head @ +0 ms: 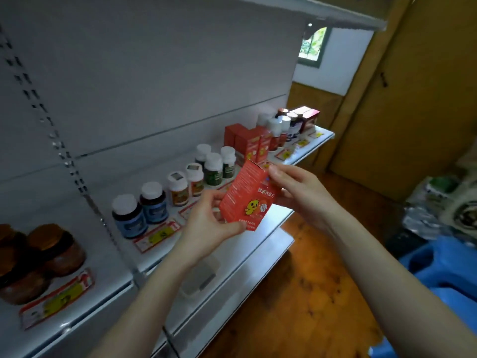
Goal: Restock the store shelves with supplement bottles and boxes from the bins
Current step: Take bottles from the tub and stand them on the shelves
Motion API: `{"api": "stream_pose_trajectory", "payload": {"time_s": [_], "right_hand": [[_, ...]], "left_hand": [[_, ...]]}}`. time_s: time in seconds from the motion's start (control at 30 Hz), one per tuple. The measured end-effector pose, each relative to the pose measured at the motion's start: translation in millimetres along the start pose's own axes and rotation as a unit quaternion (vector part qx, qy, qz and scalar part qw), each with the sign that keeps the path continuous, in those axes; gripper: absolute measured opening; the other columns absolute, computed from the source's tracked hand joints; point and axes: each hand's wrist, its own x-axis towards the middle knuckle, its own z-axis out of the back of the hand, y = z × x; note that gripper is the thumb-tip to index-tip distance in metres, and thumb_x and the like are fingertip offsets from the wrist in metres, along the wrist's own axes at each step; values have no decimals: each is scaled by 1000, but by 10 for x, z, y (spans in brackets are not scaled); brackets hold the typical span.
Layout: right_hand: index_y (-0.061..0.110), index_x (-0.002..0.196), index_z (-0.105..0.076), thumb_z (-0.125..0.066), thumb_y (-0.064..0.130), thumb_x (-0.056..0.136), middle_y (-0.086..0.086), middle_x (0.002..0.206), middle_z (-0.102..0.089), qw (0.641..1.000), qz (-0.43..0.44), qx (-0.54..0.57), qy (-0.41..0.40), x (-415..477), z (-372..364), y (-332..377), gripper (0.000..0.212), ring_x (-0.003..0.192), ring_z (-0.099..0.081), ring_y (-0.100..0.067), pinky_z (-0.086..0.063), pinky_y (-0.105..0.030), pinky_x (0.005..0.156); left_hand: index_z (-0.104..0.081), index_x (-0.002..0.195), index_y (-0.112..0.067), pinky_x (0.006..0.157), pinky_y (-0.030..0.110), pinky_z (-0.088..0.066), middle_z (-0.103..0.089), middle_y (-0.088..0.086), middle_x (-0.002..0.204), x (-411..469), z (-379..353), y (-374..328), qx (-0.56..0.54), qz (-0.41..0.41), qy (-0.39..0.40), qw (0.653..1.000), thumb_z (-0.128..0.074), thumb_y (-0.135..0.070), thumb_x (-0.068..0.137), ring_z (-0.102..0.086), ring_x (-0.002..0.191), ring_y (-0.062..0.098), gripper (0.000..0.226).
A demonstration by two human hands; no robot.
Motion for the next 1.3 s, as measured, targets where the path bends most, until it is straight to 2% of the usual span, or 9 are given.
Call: {"api": "stream_pose_trajectory", "payload": {"time_s": [0.27, 0.43, 0.53, 0.63, 0.8, 0.87, 1.0, 1.13, 1.3], "right_hand": [[19, 111, -58, -64, 38, 80, -4, 100, -67, 996, -8, -19, -81, 464, 1148, -200, 36, 92, -67, -16, -55, -30, 79], [19, 110, -57, -66, 40, 71, -1, 97, -68, 998, -50, 11, -21, 899, 1865, -207, 45, 94, -66, -15, -56, -29, 74], [17, 116, -55, -64, 27, 80, -6, 106, -64, 995, -81, 57, 31, 1184, 2194, -165, 38, 96, -65, -17, -58, -29, 64], [16, 114, -56, -63, 18, 83, -6, 108, -61, 991, -80, 80, 69, 1468, 2357, -150, 32, 96, -65, -19, -55, -22, 53], [19, 107, -58, -65, 15, 81, -5, 110, -61, 990, -42, 61, 117, 1954, 2326, -135, 27, 101, -64, -24, -56, -23, 57], [18, 108, -58, -65, 13, 81, -4, 109, -61, 989, -20, 64, 129, 2128, 2251, -90, 29, 96, -65, -18, -58, -26, 65], [13, 114, -55, -63, 7, 82, -3, 104, -61, 983, 10, 96, 154, 2395, 2076, -30, 33, 83, -67, -13, -58, -31, 74], [12, 113, -54, -63, 5, 82, -4, 103, -60, 975, 47, 135, 170, 2647, 1925, 101, 34, 81, -66, -12, -57, -29, 69], [16, 110, -57, -64, 4, 82, -3, 110, -61, 972, 87, 135, 172, 2973, 1683, 238, 31, 86, -65, -13, -56, -36, 82]], "left_hand": [[-53, 103, -14, 60, 6, -46, -63, -5, 98, 895, -1012, -15, -37, 26, 101, 994, -77, -7, 70, -63, 71, -10, 42], [-53, 103, -14, 61, 11, -49, -66, -4, 99, 1350, -1649, -49, -41, 23, 112, 993, -83, -14, 64, -66, 76, -2, 50], [-55, 102, -19, 65, 11, -47, -66, -6, 98, 1589, -1937, -69, -2, 12, 76, 997, -80, -35, 51, -65, 84, 2, 59], [-55, 111, -21, 74, 10, -42, -63, -11, 106, 1772, -2073, -45, 71, 6, 34, 997, -83, -35, 62, -59, 99, 3, 58], [-55, 122, -19, 91, 30, -45, -60, -5, 120, 1928, -1995, 85, 254, -51, -59, 964, -59, -61, 68, -54, 111, 11, 68], [-58, 120, -14, 87, 31, -45, -61, 0, 118, 1966, -1917, 151, 315, -63, -105, 941, -53, -58, 74, -55, 110, 17, 64], [-63, 100, -8, 67, 25, -36, -66, 7, 91, 2077, -1791, 266, 366, -115, -168, 908, -51, -41, 82, -61, 85, 26, 40], [-66, 98, -8, 66, 30, -44, -68, 7, 89, 2153, -1747, 363, 417, -112, -215, 876, -47, -42, 84, -63, 81, 27, 42], [-64, 100, -7, 68, 31, -49, -67, 7, 92, 2088, -1679, 478, 461, -90, -230, 852, -48, -38, 84, -63, 81, 27, 39]]}}
